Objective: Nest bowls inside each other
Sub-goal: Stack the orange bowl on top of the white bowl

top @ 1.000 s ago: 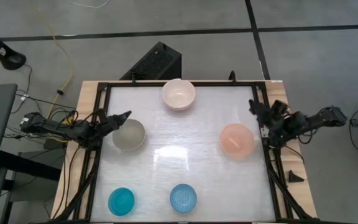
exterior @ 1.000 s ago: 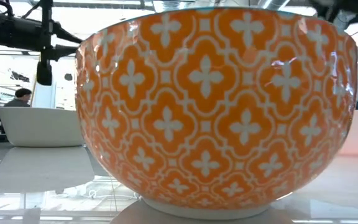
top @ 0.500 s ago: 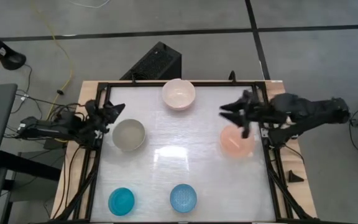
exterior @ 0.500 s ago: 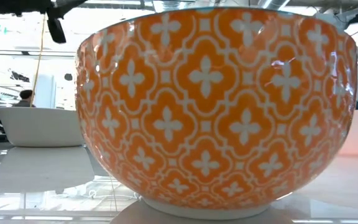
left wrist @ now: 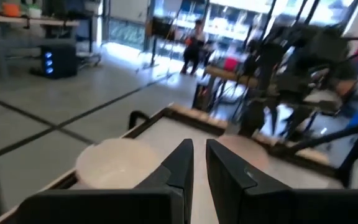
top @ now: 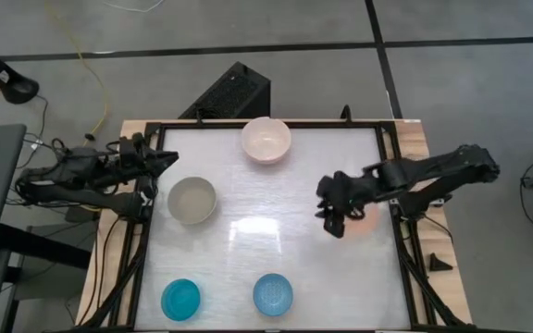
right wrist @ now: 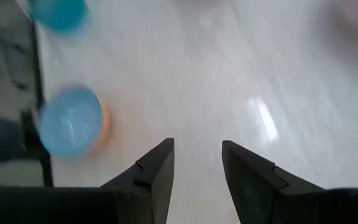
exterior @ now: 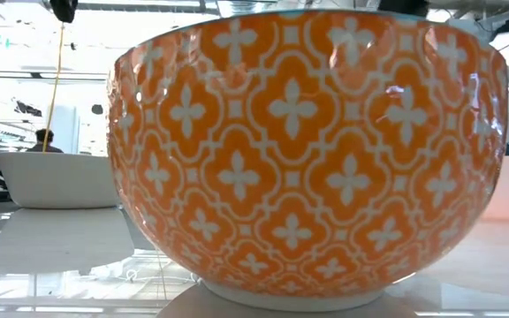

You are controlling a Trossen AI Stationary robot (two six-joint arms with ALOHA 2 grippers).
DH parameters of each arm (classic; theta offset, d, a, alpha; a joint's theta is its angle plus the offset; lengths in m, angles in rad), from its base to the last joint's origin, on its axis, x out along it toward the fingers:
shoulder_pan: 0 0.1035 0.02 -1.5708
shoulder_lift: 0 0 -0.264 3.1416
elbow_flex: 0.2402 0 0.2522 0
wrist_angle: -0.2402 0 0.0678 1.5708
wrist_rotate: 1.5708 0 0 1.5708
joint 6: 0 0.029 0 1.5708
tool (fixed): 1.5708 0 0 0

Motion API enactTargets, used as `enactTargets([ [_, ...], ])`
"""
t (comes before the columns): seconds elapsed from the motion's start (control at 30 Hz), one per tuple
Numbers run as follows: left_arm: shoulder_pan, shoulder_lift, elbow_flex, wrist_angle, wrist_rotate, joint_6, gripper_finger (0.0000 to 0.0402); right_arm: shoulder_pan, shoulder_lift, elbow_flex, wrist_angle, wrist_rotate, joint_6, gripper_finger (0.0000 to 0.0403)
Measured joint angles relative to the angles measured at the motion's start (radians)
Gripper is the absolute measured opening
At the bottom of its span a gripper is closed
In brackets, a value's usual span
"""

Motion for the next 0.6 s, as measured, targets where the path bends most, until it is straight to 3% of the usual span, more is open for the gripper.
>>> enactTargets([
  [0.23, 0.000, 0.022, 0.049, -0.103, -0.006, 0.003, 0.0032, 0.090, 0.101, -0.076, -0.203, -0.006, 0.148, 0.0171],
  [0.6, 0.000, 0.022, 0.049, -0.101, -0.005, 0.047, 0.0032, 0.140, 0.102, -0.310, -0.029, -0.033, 0.378, 0.0207],
])
